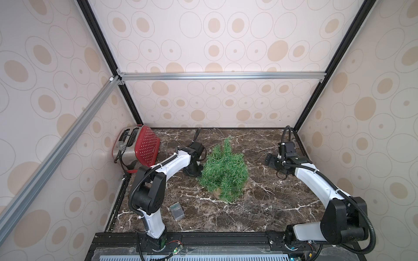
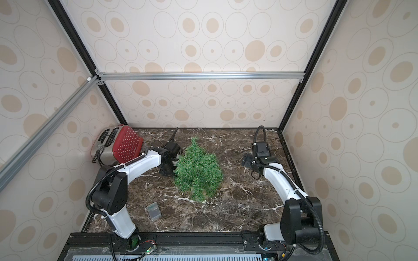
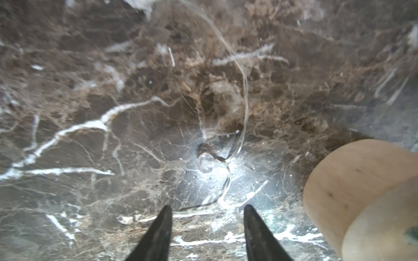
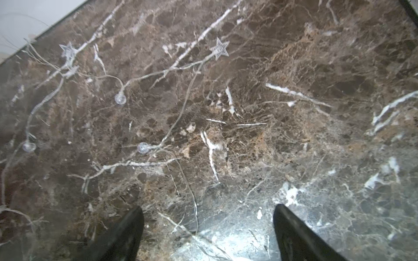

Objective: Wrap string light around the christmas tree
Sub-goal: Pick up the Christmas tree at the center of the board.

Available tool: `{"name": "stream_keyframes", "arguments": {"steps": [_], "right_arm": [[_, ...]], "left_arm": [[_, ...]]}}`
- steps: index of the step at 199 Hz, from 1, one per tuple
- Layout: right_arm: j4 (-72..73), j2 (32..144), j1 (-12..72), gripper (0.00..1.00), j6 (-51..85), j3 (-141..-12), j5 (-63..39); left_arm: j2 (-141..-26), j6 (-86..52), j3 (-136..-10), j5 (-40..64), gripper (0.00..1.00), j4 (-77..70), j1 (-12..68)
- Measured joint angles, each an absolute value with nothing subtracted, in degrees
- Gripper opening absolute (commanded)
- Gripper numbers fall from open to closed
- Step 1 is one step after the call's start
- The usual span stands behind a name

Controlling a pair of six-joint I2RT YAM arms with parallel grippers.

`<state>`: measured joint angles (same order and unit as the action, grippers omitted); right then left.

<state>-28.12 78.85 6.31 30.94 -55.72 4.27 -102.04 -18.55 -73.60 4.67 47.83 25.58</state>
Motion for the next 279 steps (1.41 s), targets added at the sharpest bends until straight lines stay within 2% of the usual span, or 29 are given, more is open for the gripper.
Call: {"name": "stream_keyframes", "arguments": {"steps": [61, 138, 237, 279], "right_arm": [[-28.5, 78.8, 6.3, 0.83, 31.7, -54.4, 4.3], [-29.1, 80.2, 8.2, 0.83, 31.8, -54.4, 5.9], [-29.3, 80.8, 10.3, 0.83, 33.0, -54.3, 8.6], [-29.2, 81.0, 11.3, 0.82, 34.1, -52.8, 8.8]], "left_arm": [[-102.0, -22.8, -70.7, 5.0, 0.35, 42.5, 25.8], [-103.3, -28.5, -68.2, 3.4, 0.29, 37.5, 25.8], [-104.0, -39.9, -64.6, 1.5, 0.29, 32.2, 26.4], [-104.1, -43.6, -64.1, 1.0, 0.24, 29.7, 26.4]]}}
